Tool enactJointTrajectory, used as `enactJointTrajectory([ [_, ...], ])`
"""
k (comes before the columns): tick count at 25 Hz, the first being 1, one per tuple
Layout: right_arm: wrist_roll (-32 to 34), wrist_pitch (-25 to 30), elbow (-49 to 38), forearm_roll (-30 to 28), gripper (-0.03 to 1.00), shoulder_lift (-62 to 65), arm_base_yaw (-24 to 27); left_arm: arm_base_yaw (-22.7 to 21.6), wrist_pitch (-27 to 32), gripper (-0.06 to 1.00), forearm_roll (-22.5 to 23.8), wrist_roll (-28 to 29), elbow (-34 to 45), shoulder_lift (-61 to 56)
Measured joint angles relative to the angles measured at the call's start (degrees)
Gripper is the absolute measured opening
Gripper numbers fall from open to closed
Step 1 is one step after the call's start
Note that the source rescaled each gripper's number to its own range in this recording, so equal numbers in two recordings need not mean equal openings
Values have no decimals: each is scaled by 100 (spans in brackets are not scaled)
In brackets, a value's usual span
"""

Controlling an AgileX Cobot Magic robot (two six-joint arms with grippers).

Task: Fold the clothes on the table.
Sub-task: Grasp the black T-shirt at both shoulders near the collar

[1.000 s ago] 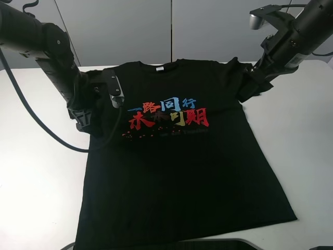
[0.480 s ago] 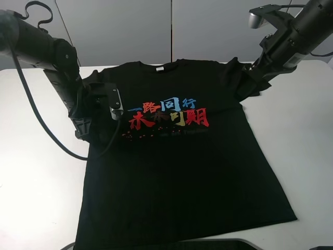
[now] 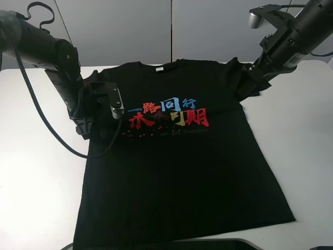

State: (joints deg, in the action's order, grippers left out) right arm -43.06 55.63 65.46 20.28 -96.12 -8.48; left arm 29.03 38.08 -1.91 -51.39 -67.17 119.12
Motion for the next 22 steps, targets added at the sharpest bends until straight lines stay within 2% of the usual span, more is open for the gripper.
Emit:
enactJointTrajectory([
  [2,0,0,0,13,100,0,0,0,-80,32,0,13,0,0],
  [4,0,0,0,13,100,0,0,10,-181,14,0,18,0,0],
  [6,-17,-11,0,13,100,0,0,10,-243,2,0,18,0,0],
  [14,-99,-106,13,1,100,-348,0,10,-292,0,10,18,0,0],
  [18,-140,-159,75,-434,100,-785,-80,10,-292,0,10,18,0,0],
  [22,-153,-159,514,-627,100,-1224,-189,10,-292,0,10,18,0,0],
])
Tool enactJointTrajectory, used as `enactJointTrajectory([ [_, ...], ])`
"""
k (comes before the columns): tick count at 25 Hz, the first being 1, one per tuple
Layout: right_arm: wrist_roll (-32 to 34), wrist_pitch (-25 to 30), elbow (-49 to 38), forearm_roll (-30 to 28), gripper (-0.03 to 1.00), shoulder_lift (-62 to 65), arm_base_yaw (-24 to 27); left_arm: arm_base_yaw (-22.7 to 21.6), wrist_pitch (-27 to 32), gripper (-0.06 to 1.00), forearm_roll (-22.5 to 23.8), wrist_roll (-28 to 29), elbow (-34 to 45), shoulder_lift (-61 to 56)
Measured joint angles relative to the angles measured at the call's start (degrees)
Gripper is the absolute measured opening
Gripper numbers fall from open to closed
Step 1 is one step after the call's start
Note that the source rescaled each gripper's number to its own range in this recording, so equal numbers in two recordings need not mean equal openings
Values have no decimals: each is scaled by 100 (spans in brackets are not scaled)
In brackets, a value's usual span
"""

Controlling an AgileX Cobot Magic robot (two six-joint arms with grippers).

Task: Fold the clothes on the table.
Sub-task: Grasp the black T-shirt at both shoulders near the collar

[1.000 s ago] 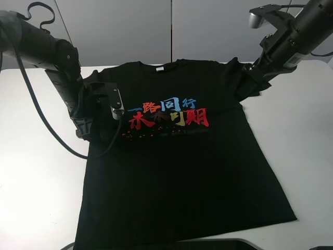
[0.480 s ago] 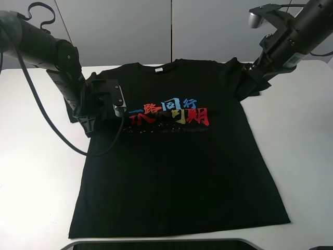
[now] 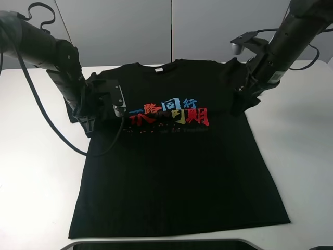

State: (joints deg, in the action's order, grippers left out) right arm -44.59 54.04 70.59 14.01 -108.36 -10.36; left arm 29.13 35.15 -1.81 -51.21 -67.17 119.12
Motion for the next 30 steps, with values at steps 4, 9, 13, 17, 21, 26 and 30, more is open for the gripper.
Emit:
enactJointTrajectory([
  [4,-13,94,702,-393,100,-483,-81,0,0,0,0,10,0,0],
  [9,-869,104,970,-607,100,-1006,-227,0,0,0,0,10,0,0],
  [13,-1470,-32,970,-675,100,-1225,-274,0,0,0,0,10,0,0],
  [17,-1707,-340,970,-739,100,-1297,-274,0,0,0,0,10,0,0],
  [21,-1779,-394,970,-739,100,-1438,-274,0,0,0,0,10,0,0],
  [26,-1860,-404,970,-739,100,-1650,-274,0,0,0,0,10,0,0],
  [30,-1929,-414,970,-739,100,-1660,-274,0,0,0,0,10,0,0],
])
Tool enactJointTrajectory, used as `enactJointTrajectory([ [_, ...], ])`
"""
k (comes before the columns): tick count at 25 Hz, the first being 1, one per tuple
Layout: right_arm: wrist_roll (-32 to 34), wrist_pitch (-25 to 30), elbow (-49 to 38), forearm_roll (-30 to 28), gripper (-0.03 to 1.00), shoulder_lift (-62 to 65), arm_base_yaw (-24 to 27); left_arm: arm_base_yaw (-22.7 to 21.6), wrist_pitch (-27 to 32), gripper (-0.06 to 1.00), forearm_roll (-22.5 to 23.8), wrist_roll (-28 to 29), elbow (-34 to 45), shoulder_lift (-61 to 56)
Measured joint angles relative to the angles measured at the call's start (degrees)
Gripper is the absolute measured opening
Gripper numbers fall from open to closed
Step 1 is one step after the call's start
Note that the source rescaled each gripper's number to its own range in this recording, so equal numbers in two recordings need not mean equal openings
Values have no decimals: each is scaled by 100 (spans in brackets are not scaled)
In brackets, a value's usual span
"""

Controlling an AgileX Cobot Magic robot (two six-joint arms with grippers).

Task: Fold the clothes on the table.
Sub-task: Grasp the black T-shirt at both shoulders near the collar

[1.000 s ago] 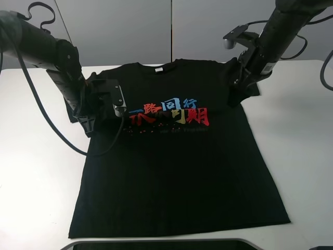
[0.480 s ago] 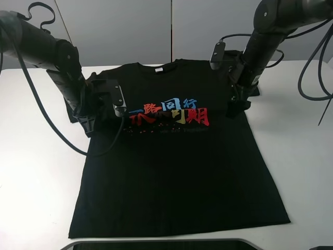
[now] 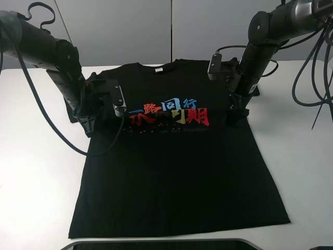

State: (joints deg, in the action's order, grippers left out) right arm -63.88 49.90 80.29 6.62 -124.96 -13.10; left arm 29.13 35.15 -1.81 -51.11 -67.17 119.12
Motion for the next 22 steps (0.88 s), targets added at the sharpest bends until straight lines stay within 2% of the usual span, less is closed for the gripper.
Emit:
enactJointTrajectory([
  [7,-25,-39,0,-10,99,-87,0,0,0,0,-10,0,0,0],
  [8,-25,-50,0,-52,93,-87,0,0,0,0,-10,0,0,0],
  [13,-25,-83,0,-156,47,-91,0,0,0,0,-10,0,0,0],
  [17,-25,-94,0,-156,29,-91,0,0,0,0,-10,0,0,0],
  [21,165,-221,0,-156,4,-91,0,0,0,0,-10,0,0,0],
  [22,235,-255,0,-156,1,-91,0,0,0,0,-10,0,0,0],
])
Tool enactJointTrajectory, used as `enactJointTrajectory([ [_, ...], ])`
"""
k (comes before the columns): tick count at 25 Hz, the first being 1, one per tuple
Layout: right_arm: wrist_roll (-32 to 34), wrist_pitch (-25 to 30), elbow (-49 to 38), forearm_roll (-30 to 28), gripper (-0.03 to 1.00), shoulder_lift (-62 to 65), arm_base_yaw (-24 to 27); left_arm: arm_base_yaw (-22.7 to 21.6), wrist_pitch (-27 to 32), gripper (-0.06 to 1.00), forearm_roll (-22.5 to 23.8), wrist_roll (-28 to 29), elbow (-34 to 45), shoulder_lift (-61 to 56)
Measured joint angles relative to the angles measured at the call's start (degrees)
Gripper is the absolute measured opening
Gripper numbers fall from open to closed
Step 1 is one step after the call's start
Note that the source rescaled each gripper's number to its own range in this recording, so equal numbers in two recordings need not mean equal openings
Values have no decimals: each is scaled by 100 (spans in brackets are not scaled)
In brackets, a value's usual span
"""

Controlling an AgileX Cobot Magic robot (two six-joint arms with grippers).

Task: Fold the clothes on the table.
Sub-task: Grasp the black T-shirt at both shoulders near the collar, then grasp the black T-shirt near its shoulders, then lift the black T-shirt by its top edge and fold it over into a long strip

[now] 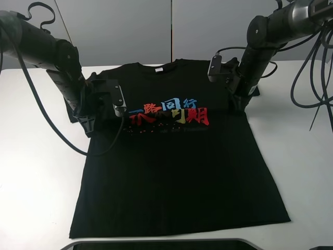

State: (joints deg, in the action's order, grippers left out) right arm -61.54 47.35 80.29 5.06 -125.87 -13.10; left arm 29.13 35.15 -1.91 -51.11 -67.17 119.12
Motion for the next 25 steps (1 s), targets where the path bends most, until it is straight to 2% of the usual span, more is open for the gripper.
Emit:
enactJointTrajectory([
  [14,448,-84,17,0,0,115,0,0,0,0,0,28,0,0],
  [19,496,-209,45,0,0,699,0,0,45,0,0,475,-166,50],
  [25,543,-264,45,-78,0,1083,0,0,-8,0,9,577,-433,-153],
])
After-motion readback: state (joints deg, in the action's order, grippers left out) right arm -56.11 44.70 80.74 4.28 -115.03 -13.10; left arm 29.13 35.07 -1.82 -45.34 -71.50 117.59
